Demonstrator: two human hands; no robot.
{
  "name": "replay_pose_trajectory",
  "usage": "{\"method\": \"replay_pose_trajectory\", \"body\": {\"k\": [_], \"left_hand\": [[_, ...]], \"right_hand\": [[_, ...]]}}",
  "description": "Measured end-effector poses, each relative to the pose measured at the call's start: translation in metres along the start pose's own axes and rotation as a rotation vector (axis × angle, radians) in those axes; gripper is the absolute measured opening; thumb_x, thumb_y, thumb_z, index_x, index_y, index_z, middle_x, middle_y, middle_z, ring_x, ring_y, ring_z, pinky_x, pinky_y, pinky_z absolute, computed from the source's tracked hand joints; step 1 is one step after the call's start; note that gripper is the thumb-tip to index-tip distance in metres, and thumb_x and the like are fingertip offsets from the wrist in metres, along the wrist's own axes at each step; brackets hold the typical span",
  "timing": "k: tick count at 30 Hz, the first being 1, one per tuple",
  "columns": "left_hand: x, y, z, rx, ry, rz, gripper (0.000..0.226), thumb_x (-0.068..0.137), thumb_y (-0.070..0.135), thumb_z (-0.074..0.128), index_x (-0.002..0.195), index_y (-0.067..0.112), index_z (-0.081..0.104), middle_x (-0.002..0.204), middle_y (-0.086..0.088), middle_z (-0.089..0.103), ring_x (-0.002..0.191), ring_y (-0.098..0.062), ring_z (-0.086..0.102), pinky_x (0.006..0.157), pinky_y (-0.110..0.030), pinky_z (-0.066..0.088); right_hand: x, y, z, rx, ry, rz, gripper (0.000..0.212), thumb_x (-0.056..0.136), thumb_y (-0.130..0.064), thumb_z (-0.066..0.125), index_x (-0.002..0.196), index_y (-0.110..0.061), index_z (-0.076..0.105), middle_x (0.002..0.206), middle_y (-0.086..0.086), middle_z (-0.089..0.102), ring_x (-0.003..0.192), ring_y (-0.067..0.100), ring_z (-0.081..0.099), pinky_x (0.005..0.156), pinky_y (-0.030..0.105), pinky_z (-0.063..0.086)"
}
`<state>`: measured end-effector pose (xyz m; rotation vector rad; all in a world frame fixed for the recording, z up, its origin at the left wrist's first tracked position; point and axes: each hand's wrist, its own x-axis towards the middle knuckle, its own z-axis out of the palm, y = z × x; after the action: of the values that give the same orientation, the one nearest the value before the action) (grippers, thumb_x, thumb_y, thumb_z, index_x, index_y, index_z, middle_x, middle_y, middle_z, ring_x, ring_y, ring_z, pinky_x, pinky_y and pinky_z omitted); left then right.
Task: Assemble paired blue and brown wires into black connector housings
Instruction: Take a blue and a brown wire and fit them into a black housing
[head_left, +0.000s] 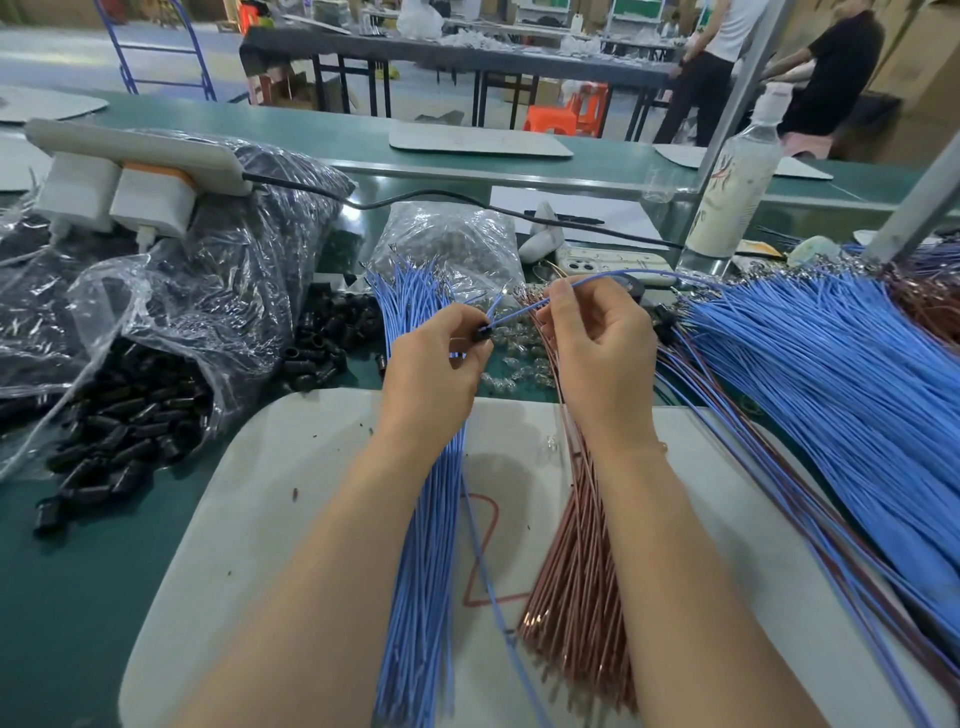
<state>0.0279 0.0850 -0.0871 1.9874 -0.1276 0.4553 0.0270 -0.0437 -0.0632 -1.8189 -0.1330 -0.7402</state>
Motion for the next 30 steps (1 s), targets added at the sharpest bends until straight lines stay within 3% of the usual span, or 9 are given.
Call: {"method": "replay_pose_trajectory", "body": {"k": [5, 9, 13, 17, 21, 24, 27, 30], "left_hand": [[0.001, 0.0, -0.001, 0.115, 0.009, 0.03, 0.018, 0.089, 0.012, 0.061, 0.104, 0.019, 0.068, 0.081, 0.018, 0.061, 0.082, 0.0, 0.059, 0.072, -0.003, 0.038], [-0.001, 0.001, -0.001, 0.154, -0.006, 0.045, 0.023, 0.091, 0.013, 0.059, 0.111, 0.018, 0.067, 0.09, 0.014, 0.062, 0.085, -0.001, 0.057, 0.07, 0.002, 0.034], [-0.002, 0.002, -0.002, 0.152, -0.016, 0.044, 0.024, 0.091, 0.014, 0.06, 0.113, 0.017, 0.067, 0.093, 0.012, 0.063, 0.087, -0.002, 0.057, 0.072, 0.002, 0.033], [-0.004, 0.006, -0.002, 0.119, -0.014, 0.038, 0.018, 0.088, 0.015, 0.064, 0.106, 0.018, 0.066, 0.087, 0.013, 0.063, 0.087, -0.003, 0.059, 0.083, -0.014, 0.043], [-0.005, 0.01, -0.003, 0.099, -0.02, 0.093, 0.012, 0.087, 0.016, 0.066, 0.098, 0.017, 0.065, 0.088, 0.008, 0.066, 0.091, -0.011, 0.061, 0.086, -0.03, 0.047], [-0.006, 0.015, -0.001, 0.067, -0.036, 0.171, 0.012, 0.087, 0.015, 0.066, 0.099, 0.017, 0.067, 0.091, 0.008, 0.068, 0.096, -0.017, 0.06, 0.087, -0.035, 0.047], [-0.007, 0.018, 0.001, -0.039, -0.016, 0.165, 0.012, 0.088, 0.015, 0.065, 0.097, 0.022, 0.065, 0.09, 0.012, 0.068, 0.096, -0.015, 0.061, 0.089, -0.036, 0.048], [-0.007, 0.017, 0.003, -0.104, -0.019, 0.119, 0.01, 0.088, 0.014, 0.066, 0.096, 0.02, 0.063, 0.09, 0.008, 0.068, 0.096, -0.016, 0.062, 0.091, -0.04, 0.048]], "right_hand": [[0.001, -0.001, -0.001, -0.068, 0.032, -0.057, 0.025, 0.095, -0.023, 0.056, 0.076, -0.008, 0.064, 0.066, -0.006, 0.063, 0.062, 0.008, 0.057, 0.063, 0.021, 0.046], [0.001, -0.001, -0.002, -0.078, 0.039, -0.043, 0.025, 0.095, -0.023, 0.056, 0.078, -0.007, 0.065, 0.069, -0.002, 0.066, 0.066, 0.014, 0.062, 0.068, 0.027, 0.051], [0.004, 0.003, -0.006, -0.03, 0.035, 0.032, 0.024, 0.095, -0.027, 0.055, 0.077, -0.013, 0.064, 0.068, -0.005, 0.066, 0.068, 0.016, 0.065, 0.074, 0.043, 0.054], [0.002, 0.006, 0.0, -0.019, -0.033, 0.063, 0.028, 0.092, -0.031, 0.055, 0.073, -0.013, 0.063, 0.067, -0.001, 0.067, 0.069, 0.023, 0.065, 0.076, 0.051, 0.052], [-0.001, 0.006, 0.005, 0.029, -0.112, 0.105, 0.019, 0.092, -0.029, 0.057, 0.075, -0.022, 0.064, 0.069, -0.006, 0.065, 0.068, 0.014, 0.062, 0.072, 0.042, 0.053], [-0.004, 0.006, 0.011, 0.014, -0.21, 0.113, 0.016, 0.095, -0.023, 0.055, 0.1, -0.021, 0.07, 0.082, -0.013, 0.068, 0.078, 0.006, 0.064, 0.081, 0.037, 0.054], [-0.005, 0.003, 0.014, 0.179, -0.244, 0.199, 0.031, 0.097, -0.03, 0.05, 0.127, -0.03, 0.058, 0.09, -0.015, 0.067, 0.09, 0.005, 0.064, 0.09, 0.033, 0.051], [-0.002, 0.0, 0.012, 0.368, -0.174, 0.288, 0.023, 0.096, -0.035, 0.048, 0.11, -0.034, 0.066, 0.095, -0.007, 0.069, 0.097, 0.017, 0.064, 0.092, 0.039, 0.05]]}}
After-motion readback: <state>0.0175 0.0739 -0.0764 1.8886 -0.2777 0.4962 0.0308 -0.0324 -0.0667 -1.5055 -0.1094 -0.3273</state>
